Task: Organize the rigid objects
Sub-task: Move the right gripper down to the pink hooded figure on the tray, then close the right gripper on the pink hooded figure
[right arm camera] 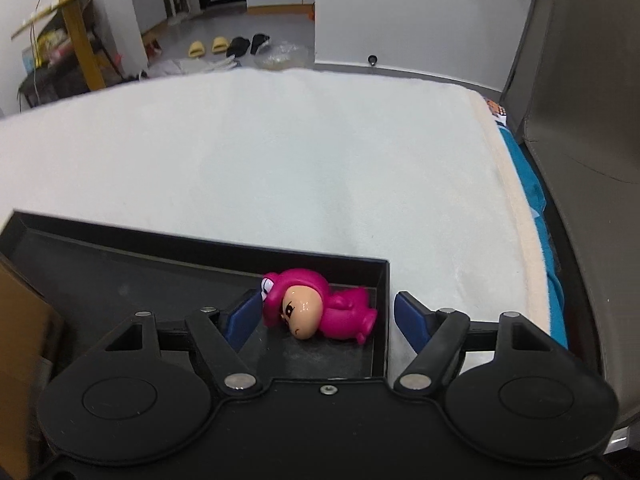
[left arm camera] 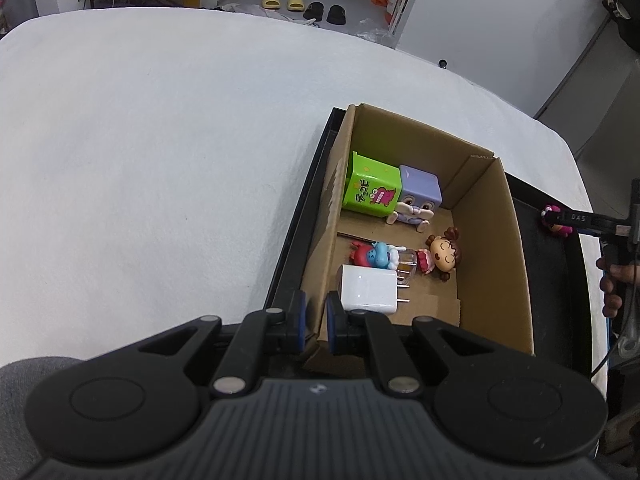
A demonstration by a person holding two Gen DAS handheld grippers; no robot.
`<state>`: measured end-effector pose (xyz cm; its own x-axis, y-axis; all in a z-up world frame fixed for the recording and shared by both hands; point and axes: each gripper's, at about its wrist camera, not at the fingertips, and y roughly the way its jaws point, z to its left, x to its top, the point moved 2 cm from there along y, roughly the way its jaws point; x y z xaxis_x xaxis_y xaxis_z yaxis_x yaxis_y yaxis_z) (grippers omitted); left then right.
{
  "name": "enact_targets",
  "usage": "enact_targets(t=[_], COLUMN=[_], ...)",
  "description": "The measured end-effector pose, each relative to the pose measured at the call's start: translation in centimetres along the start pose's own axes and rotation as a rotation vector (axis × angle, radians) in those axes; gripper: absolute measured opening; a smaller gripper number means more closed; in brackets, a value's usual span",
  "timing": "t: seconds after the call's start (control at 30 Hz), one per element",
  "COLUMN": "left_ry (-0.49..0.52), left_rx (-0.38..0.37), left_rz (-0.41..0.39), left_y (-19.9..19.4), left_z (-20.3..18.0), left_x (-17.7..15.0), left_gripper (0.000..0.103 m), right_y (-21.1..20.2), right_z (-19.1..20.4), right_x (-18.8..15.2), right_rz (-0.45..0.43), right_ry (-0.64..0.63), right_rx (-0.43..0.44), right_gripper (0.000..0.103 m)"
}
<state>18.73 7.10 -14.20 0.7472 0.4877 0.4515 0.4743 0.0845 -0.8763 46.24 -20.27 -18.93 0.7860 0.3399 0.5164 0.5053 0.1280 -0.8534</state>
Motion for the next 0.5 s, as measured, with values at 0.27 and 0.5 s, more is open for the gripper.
enact_targets(t=[0.27,0.5], left_ry=[-0.004,-0.008], left_rx=[-0.005,-0.001], left_rz=[0.001,0.002], left_y=[0.2,0.2], left_z=[0.1,0.2], left_x=[-0.1,-0.1], left_gripper=[0.009,0.009], right_y=[0.7,-0.5], right_z=[0.9,0.4], right_x=[-0.7,-0.8], right_rz=[0.028,0.041], right_ry=[-0.045,-0.001], right_rx=[-0.033,-0.010], right_gripper=[0.064,0.061])
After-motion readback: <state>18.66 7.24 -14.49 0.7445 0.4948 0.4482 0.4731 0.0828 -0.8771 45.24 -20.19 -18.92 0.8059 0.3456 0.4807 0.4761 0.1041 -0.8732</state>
